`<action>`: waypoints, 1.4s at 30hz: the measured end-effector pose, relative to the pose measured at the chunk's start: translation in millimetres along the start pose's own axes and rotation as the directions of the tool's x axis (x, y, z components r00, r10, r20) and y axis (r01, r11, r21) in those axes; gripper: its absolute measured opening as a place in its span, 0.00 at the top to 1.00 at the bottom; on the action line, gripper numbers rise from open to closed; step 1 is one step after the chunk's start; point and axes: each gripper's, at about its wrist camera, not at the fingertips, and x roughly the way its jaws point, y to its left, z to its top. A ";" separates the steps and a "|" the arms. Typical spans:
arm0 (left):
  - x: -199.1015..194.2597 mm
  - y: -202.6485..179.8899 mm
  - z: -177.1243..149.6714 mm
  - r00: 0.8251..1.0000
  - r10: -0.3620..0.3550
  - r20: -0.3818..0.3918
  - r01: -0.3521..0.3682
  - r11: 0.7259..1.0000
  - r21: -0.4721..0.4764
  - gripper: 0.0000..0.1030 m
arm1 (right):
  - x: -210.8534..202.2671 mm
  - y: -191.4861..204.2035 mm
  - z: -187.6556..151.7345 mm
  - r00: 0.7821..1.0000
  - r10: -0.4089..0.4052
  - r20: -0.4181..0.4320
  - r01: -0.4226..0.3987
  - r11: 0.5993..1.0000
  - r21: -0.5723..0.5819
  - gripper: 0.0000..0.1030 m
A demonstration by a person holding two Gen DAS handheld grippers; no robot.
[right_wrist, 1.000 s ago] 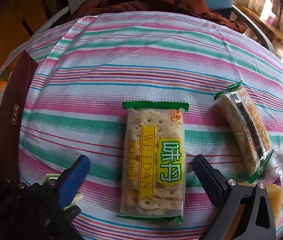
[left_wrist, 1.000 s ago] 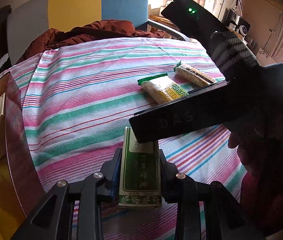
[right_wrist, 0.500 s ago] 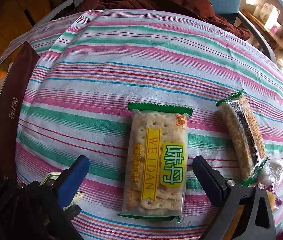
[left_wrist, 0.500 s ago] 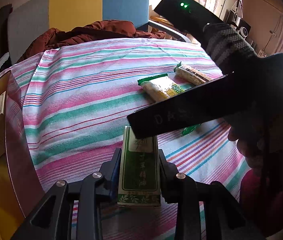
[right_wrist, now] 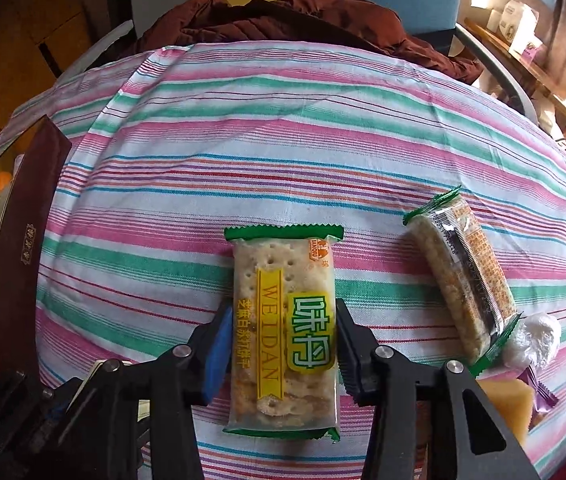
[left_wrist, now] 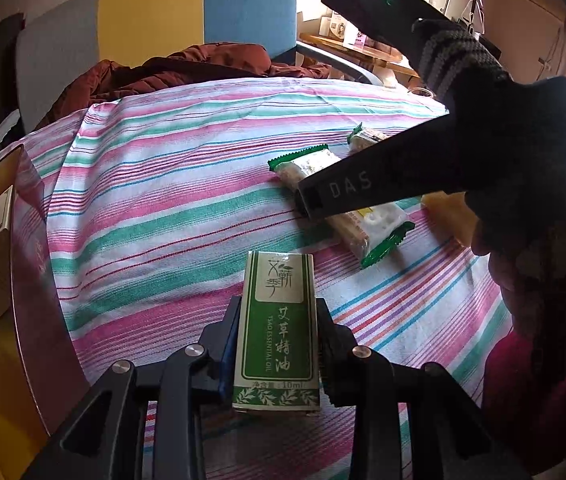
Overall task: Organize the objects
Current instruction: 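Hold green box in left tool while right tool holds cracker packet above cloth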
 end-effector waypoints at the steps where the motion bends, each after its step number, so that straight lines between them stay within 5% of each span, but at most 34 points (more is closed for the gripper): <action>1: 0.1 -0.4 -0.2 1.000 0.001 0.001 -0.001 1.000 0.001 0.69 | 0.0 0.9 1.4 1.000 -0.001 -0.001 0.001 1.000 0.000 0.54; 13: -6.2 0.7 4.3 0.999 -0.022 -0.026 0.022 0.999 -0.024 0.70 | -7.1 -2.9 -4.3 0.999 -0.042 0.033 0.042 0.999 -0.019 0.54; 18: -35.3 -7.3 8.8 0.999 -0.004 0.033 0.004 1.000 0.013 0.70 | -18.7 -8.5 -1.1 0.995 -0.010 0.095 0.009 1.000 0.010 0.54; 22: -44.3 -1.3 8.7 1.000 -0.001 0.029 0.001 1.000 -0.013 0.70 | -11.3 -10.6 -1.4 0.998 -0.037 0.053 0.036 0.999 0.021 0.54; 32: -99.4 15.7 5.7 0.994 -0.004 0.108 0.010 0.999 -0.051 0.70 | -34.2 0.9 -4.5 0.989 0.046 0.141 -0.045 0.999 -0.010 0.54; 37: -112.6 31.1 -1.9 0.992 0.013 0.122 -0.003 0.997 -0.079 0.70 | -47.8 15.9 -13.1 0.982 0.137 0.134 -0.136 0.991 -0.012 0.54; 42: -126.2 54.4 -12.1 0.990 0.044 0.136 -0.026 0.991 -0.129 0.70 | -61.4 44.7 -21.3 0.979 0.150 0.137 -0.142 0.988 -0.061 0.54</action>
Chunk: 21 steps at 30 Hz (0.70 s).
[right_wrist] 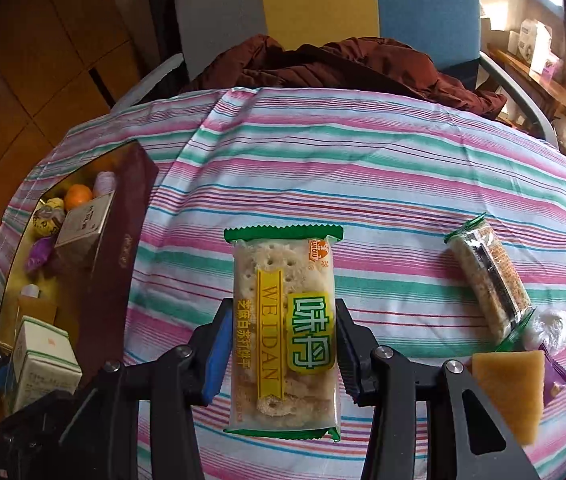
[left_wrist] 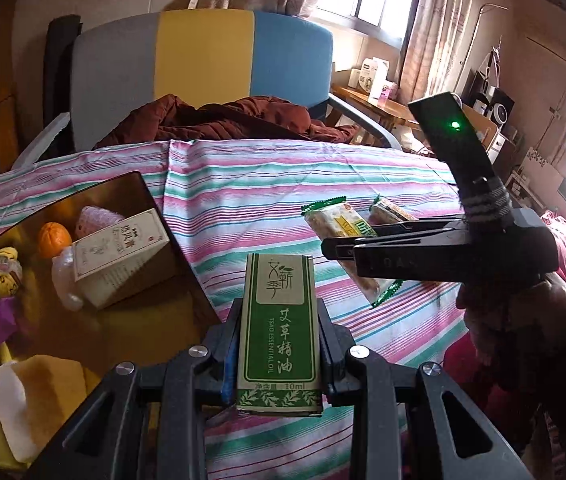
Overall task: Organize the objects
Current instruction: 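Place green box in tray with left tool while right tool places cracker packet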
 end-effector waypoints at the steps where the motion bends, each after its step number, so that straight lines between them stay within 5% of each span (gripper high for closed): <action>1: -3.8 5.4 -1.6 1.000 0.008 0.006 -0.008 1.000 -0.011 0.70 | -2.7 6.2 -0.8 1.000 0.002 0.004 -0.002 1.000 -0.011 0.54; 9: -41.4 80.0 -12.2 0.993 0.107 0.043 -0.098 0.981 -0.170 0.70 | -29.6 59.3 -3.1 0.994 0.091 0.065 -0.089 0.995 -0.038 0.54; 21: -76.9 198.5 -38.5 0.965 0.260 0.018 -0.233 0.892 -0.387 0.70 | -23.5 170.1 6.5 0.967 0.252 0.043 -0.242 0.957 -0.157 0.54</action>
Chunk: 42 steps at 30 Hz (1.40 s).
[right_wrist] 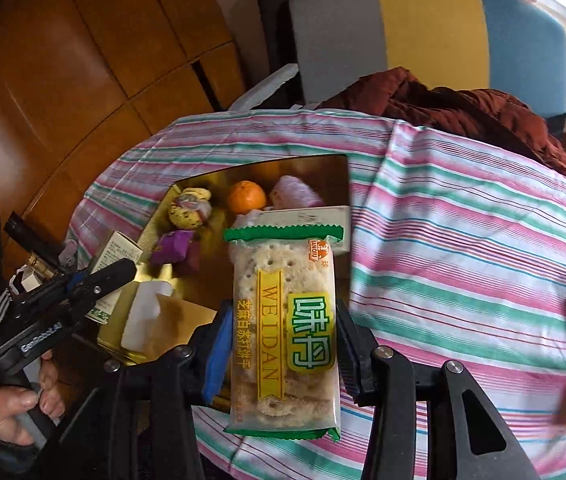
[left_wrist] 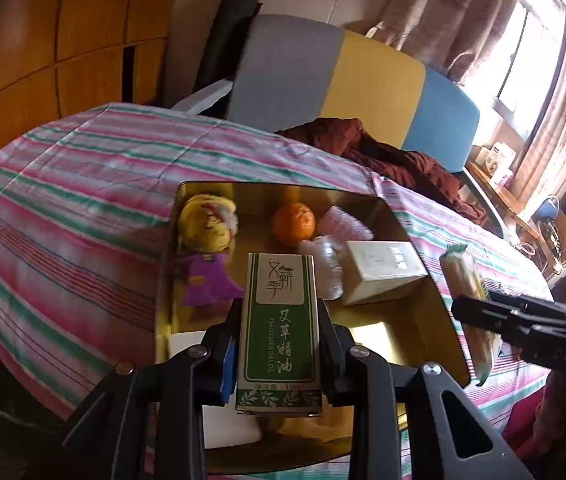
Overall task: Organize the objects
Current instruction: 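Place green box in tray with left tool while right tool places cracker packet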
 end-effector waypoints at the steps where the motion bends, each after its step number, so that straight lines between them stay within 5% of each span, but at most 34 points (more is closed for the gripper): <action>1: 0.7 4.7 0.0 1.000 0.002 -0.001 -0.002 1.000 -0.005 0.70 | 4.3 7.7 4.0 1.000 0.002 -0.003 -0.002 1.000 -0.013 0.54; 8: 16.5 24.5 0.5 0.999 -0.017 -0.042 0.013 0.996 -0.084 0.53 | 41.5 58.0 46.9 0.999 0.044 -0.003 -0.044 0.994 -0.100 0.53; 12: 18.9 36.5 -6.1 0.998 -0.006 -0.062 -0.001 0.994 -0.114 0.53 | 53.0 69.9 58.6 0.999 0.027 0.025 -0.025 0.995 -0.102 0.33; 26: -4.9 20.8 -18.5 0.994 0.111 0.002 -0.110 0.993 -0.037 0.53 | 43.1 75.4 20.8 0.999 -0.035 0.028 0.037 0.994 -0.107 0.33; 42: -25.0 -23.2 -22.7 0.989 0.133 0.068 -0.139 0.984 0.107 0.53 | 11.5 71.0 -9.3 0.990 -0.082 0.118 0.093 0.992 -0.090 0.16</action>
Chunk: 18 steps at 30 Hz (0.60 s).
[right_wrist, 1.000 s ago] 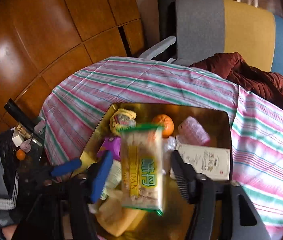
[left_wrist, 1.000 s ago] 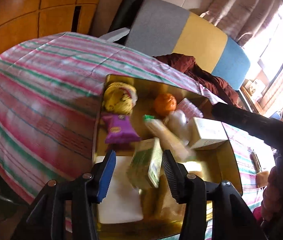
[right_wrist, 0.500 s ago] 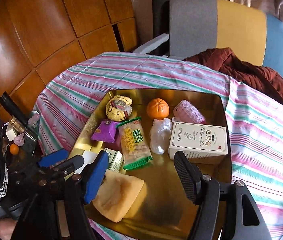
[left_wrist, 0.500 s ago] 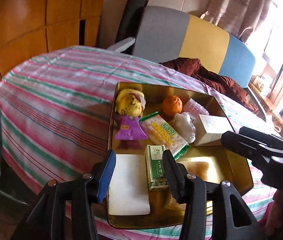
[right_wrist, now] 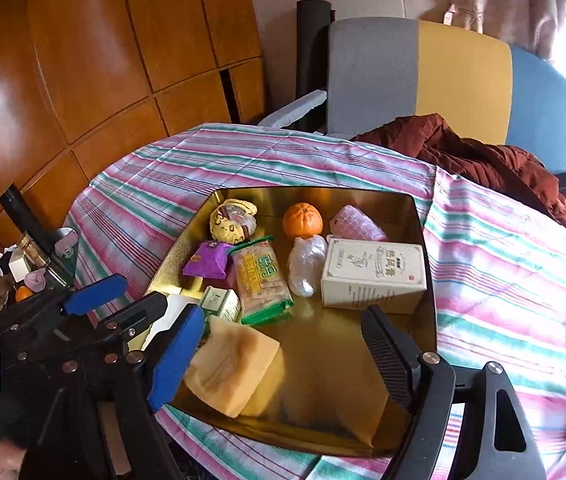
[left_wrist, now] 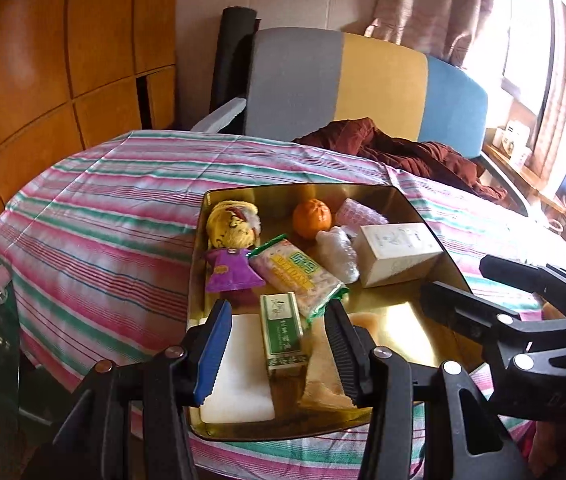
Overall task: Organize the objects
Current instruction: 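Place green box in tray with left tool while right tool places cracker packet, then open both tools and move them back toward the yellow sponge and packets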
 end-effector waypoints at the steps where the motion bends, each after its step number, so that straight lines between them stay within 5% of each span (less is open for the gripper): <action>1: -0.4 -2.4 -0.4 1.000 -0.002 0.000 0.002 1.000 0.008 0.53 | -2.2 -2.2 -2.2 1.000 -0.005 0.005 0.005 1.000 0.005 0.15; 18: -15.4 -58.8 -4.2 0.997 -0.083 0.006 0.081 0.984 0.157 0.53 | -34.6 -59.0 -33.8 0.995 -0.103 0.013 0.101 0.990 0.101 0.01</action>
